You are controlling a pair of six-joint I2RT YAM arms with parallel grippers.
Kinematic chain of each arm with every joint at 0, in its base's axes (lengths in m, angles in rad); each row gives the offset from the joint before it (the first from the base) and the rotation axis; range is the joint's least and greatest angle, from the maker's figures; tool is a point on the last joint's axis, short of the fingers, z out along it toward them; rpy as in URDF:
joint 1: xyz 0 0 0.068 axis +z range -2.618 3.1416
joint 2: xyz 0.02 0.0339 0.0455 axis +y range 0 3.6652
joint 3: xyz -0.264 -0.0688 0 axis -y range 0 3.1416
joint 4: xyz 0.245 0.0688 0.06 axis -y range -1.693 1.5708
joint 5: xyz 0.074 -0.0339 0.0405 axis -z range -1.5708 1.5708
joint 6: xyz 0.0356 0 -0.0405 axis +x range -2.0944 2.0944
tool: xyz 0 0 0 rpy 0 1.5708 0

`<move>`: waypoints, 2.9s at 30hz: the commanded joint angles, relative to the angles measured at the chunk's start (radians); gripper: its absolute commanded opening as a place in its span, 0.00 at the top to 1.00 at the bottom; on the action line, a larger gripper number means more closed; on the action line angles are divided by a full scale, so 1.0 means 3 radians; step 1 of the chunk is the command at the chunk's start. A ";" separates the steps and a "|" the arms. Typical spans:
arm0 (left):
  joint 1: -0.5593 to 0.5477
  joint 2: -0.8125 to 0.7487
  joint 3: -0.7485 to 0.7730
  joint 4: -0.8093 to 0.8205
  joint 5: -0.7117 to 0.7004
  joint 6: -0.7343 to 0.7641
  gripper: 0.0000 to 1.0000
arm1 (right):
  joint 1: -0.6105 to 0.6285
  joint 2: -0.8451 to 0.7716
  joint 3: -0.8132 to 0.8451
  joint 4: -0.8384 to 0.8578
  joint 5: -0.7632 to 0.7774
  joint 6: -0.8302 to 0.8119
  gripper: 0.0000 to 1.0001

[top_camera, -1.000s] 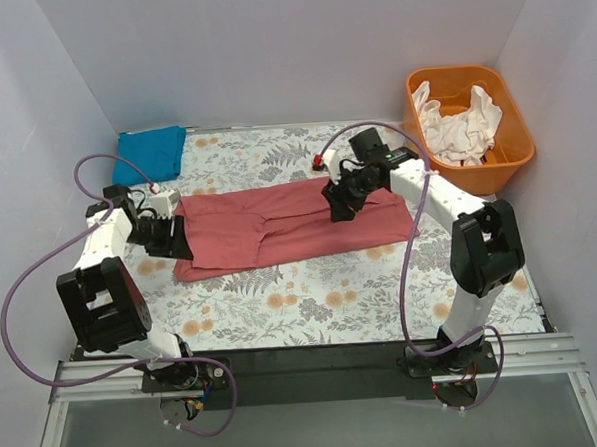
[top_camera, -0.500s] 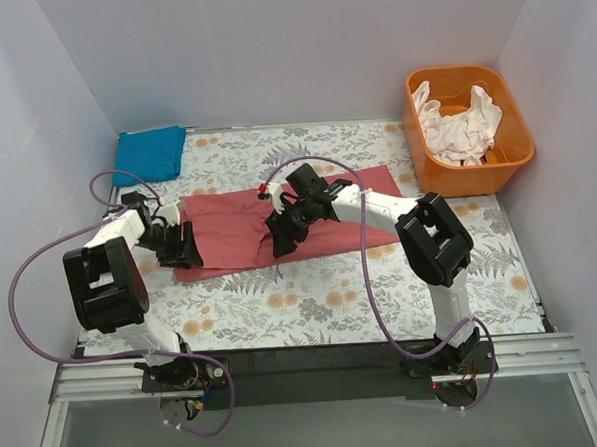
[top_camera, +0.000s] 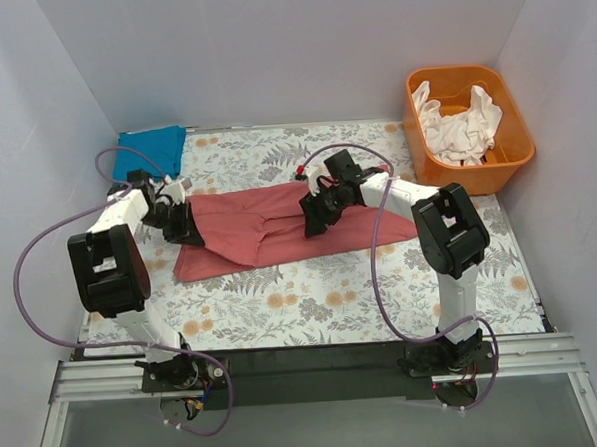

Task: Fold and stack the t-shirts
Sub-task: Fold the tshirt

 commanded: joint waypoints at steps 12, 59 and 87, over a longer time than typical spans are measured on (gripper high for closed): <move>-0.0130 0.1243 0.1714 0.0735 0.1163 -0.1247 0.83 | -0.0333 -0.0597 -0.0368 -0.0453 0.0096 -0.0703 0.40; -0.0309 0.2020 0.2808 0.0055 0.0344 0.0404 0.55 | -0.0476 -0.0377 0.0000 -0.0668 0.0270 -0.1009 0.51; -0.0192 0.1540 0.2558 0.0479 0.0268 0.0511 1.00 | -0.0502 -0.0224 0.0072 -0.0734 0.0285 -0.0999 0.52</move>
